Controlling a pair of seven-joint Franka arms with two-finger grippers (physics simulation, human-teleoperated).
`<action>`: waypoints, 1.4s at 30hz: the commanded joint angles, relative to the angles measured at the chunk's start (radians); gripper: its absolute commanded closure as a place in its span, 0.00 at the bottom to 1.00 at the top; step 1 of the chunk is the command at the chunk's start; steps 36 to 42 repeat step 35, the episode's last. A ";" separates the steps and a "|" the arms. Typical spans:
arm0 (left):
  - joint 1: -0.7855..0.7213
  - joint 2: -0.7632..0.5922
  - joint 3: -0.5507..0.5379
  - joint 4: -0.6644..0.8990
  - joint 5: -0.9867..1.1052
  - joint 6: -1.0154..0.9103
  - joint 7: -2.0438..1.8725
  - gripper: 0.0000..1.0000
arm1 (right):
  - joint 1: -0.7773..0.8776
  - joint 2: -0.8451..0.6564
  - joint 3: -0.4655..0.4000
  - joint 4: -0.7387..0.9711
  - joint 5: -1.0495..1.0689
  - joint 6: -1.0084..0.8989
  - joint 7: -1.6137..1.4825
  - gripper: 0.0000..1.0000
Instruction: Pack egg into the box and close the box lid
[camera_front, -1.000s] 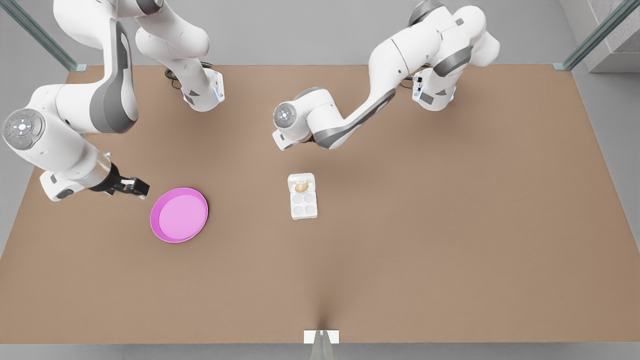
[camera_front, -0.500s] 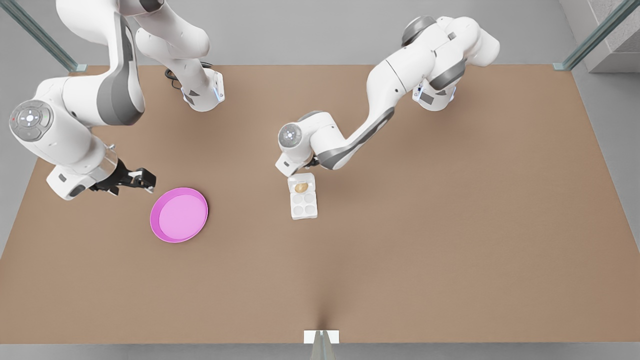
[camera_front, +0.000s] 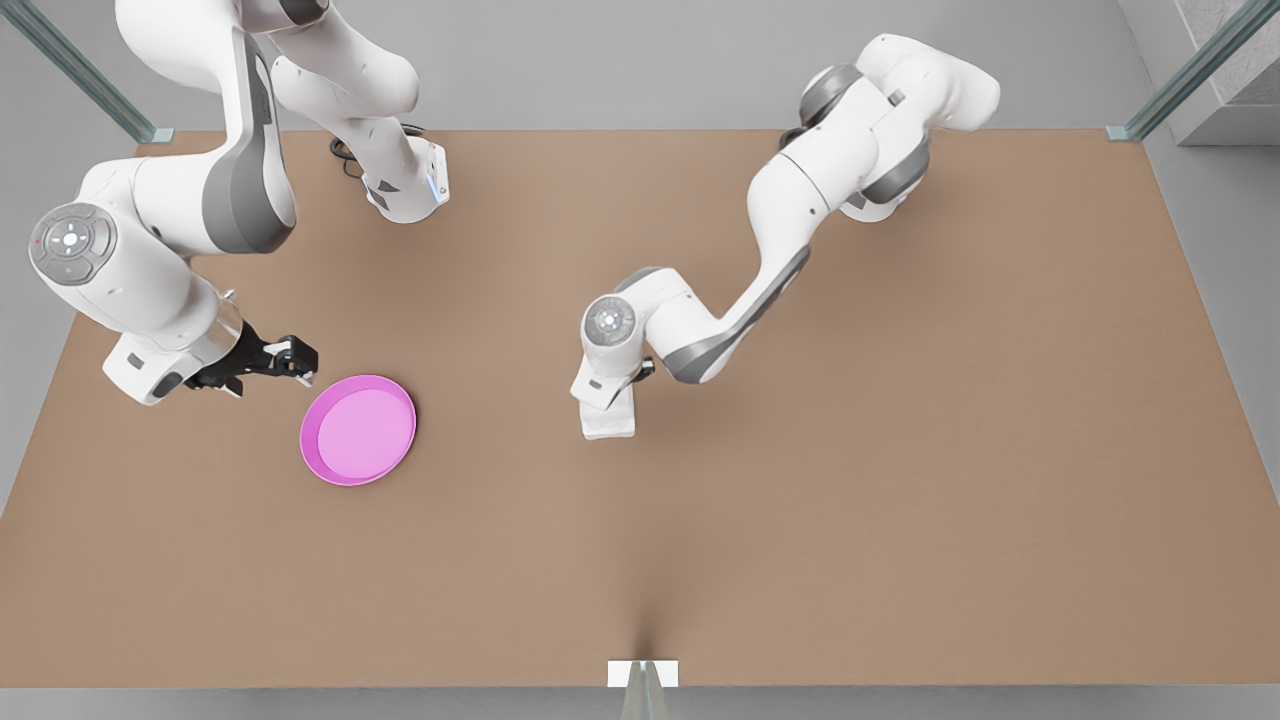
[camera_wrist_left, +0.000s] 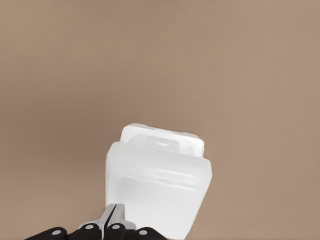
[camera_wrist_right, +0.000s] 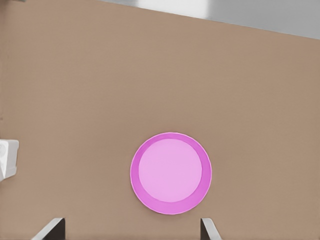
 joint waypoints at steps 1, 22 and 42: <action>-0.001 0.003 0.000 0.002 0.001 0.043 -0.044 0.79 | 0.000 0.000 0.000 0.002 0.001 0.001 -0.051 0.00; 0.399 -0.400 -0.015 -0.018 -0.013 -0.515 0.720 0.00 | -0.012 -0.065 -0.003 0.008 0.042 -0.120 0.078 0.00; 0.527 -0.802 0.372 -0.444 -0.275 -0.320 1.158 0.00 | 0.085 -0.060 -0.072 0.014 0.042 -0.143 0.081 0.00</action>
